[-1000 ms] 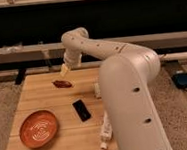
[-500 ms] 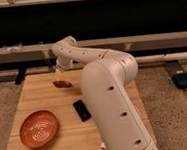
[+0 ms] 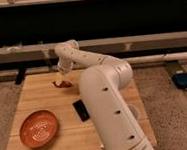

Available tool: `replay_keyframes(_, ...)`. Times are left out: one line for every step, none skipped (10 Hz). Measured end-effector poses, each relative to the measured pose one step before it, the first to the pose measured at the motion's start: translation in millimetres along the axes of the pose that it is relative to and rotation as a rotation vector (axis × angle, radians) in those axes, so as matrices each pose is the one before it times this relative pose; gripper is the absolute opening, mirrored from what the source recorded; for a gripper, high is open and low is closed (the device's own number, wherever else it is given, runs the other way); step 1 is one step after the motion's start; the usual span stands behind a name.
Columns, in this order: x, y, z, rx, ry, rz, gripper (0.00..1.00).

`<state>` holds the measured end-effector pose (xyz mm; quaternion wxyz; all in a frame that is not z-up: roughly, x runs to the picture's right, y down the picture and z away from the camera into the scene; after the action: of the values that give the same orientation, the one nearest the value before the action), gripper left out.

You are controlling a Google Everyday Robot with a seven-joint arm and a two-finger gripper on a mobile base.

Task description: Place the pepper on the white sponge

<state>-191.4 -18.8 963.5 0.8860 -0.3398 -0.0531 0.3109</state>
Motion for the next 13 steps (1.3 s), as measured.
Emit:
replay_keyframes(2.43, 4.51, 7.43, -0.01504, 0.01722, -0.01988, 0.8)
replay_keyframes(1.97, 2.89, 4.74, -0.00483, 0.0104, -0.01367, 0.8)
replay_keyframes(1.53, 2.04, 3.96, -0.00061, 0.00836, -0.01326, 0.8)
replay_keyframes(1.03, 1.44, 3.51, 0.00043, 0.00665, -0.00862, 0.8)
replay_keyframes(-1.0, 2.75, 5.2, 0.00238, 0.00633, -0.01242, 0.8)
replay_keyframes(-1.64, 2.3, 3.97, 0.00292, 0.00481, -0.0088, 0.8)
replay_keyframes(-0.81, 0.29, 2.06, 0.00367, 0.00175, -0.00398, 0.8)
replay_keyframes(-0.19, -0.44, 2.88, 0.00581, 0.00305, -0.00379, 0.8)
replay_keyframes(0.0, -0.68, 2.12, 0.00691, 0.00291, -0.00165, 0.8)
replay_keyframes(-0.76, 0.79, 3.01, 0.0077, 0.0036, -0.00532, 0.8)
replay_keyframes(-0.44, 2.19, 4.32, 0.01289, 0.00853, -0.01325, 0.8)
replay_keyframes(-1.15, 2.19, 2.92, 0.00853, 0.00591, -0.01023, 0.8)
replay_keyframes(0.75, 0.68, 2.49, 0.01108, 0.00881, -0.00954, 0.79)
